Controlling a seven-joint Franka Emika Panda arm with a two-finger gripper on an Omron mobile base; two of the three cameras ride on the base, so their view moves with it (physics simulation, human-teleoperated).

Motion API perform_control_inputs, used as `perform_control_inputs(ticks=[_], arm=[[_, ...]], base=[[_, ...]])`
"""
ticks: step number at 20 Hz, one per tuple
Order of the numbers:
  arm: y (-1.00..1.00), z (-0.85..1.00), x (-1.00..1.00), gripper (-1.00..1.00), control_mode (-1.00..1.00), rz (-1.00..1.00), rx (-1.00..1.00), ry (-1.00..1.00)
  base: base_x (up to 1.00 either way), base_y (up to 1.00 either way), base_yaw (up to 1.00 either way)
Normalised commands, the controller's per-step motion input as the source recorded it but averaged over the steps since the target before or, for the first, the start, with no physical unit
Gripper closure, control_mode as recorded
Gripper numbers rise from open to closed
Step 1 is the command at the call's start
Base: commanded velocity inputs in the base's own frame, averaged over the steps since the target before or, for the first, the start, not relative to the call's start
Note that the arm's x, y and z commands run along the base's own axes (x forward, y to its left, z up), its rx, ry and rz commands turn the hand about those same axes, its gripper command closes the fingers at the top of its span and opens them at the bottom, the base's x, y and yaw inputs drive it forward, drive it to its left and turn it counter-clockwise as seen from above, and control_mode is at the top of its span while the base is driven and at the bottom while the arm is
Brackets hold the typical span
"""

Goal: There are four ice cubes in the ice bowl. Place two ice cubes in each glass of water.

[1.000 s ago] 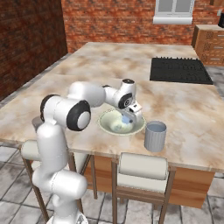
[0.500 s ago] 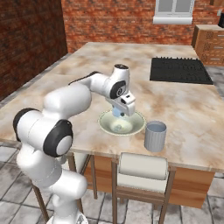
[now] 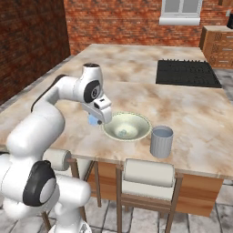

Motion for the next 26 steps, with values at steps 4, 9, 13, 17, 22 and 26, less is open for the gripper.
perform_control_inputs(ticks=[4, 9, 13, 17, 22, 26], arm=[[0.78, 0.00, -0.94, 1.00, -1.00, 0.26, -0.02, -0.01], [0.70, 0.01, -0.26, 1.00, -1.00, 0.36, 0.03, -0.05], [0.84, 0.00, 0.12, 1.00, -1.00, 0.27, 0.10, 0.00], [1.00, 0.00, 0.45, 1.00, -1.00, 0.11, 0.05, 0.00], [1.00, 0.04, 0.44, 1.00, -1.00, 0.02, 0.00, 0.07], [0.91, 0.09, 0.31, 1.00, -1.00, 0.00, 0.00, 0.12]], base=[[0.00, 0.00, 0.00], [0.00, 0.00, 0.00], [0.00, 0.00, 0.00], [0.00, 0.00, 0.00], [0.00, 0.00, 0.00], [0.00, 0.00, 0.00]])
